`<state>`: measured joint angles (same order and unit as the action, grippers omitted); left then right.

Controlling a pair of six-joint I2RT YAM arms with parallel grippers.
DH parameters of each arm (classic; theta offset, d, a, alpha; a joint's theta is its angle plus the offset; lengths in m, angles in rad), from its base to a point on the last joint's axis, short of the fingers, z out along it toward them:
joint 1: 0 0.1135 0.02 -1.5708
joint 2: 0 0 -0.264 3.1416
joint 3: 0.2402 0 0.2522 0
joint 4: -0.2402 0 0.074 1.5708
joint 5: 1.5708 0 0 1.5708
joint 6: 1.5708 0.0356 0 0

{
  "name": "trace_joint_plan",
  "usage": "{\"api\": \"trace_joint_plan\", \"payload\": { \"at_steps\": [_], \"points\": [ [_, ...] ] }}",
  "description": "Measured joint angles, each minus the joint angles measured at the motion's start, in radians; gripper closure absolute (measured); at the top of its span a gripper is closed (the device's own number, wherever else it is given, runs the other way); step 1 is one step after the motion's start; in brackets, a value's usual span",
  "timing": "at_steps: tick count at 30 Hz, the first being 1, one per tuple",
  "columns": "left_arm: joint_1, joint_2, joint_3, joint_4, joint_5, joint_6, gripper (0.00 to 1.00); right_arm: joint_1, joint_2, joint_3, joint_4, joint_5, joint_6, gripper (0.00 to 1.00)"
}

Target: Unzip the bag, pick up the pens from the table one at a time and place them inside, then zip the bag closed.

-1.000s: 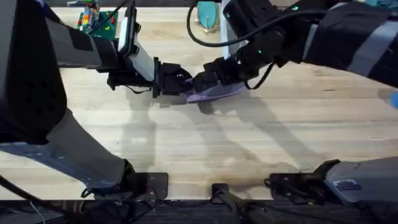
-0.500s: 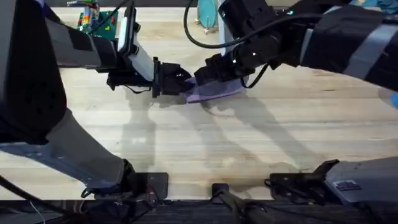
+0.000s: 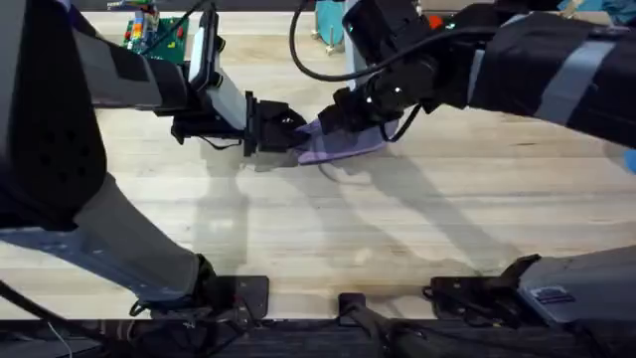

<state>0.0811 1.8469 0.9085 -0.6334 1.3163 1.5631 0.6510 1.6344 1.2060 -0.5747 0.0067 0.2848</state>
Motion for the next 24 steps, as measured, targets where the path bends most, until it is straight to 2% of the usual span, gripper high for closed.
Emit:
{"api": "trace_joint_plan", "payload": {
  "at_steps": [3, 5, 6, 24],
  "points": [
    [0.000, 0.000, 0.000, 0.001, 0.000, 0.000, 0.960, 0.002, 0.000, 0.000, -0.001, 0.006, 0.000, 0.746],
    [0.000, 0.000, 0.000, 0.002, 0.000, 0.000, 0.960, 0.002, 0.000, 0.000, -0.002, 0.016, 0.001, 0.867],
    [0.000, 0.000, 0.000, 0.002, 0.000, 0.000, 0.960, 0.007, 0.000, 0.000, -0.001, 0.019, 0.001, 0.961],
    [0.000, 0.000, 0.000, 0.002, 0.000, 0.000, 0.959, 0.009, -0.001, 0.000, -0.002, 0.023, 0.001, 0.966]
  ]
}}
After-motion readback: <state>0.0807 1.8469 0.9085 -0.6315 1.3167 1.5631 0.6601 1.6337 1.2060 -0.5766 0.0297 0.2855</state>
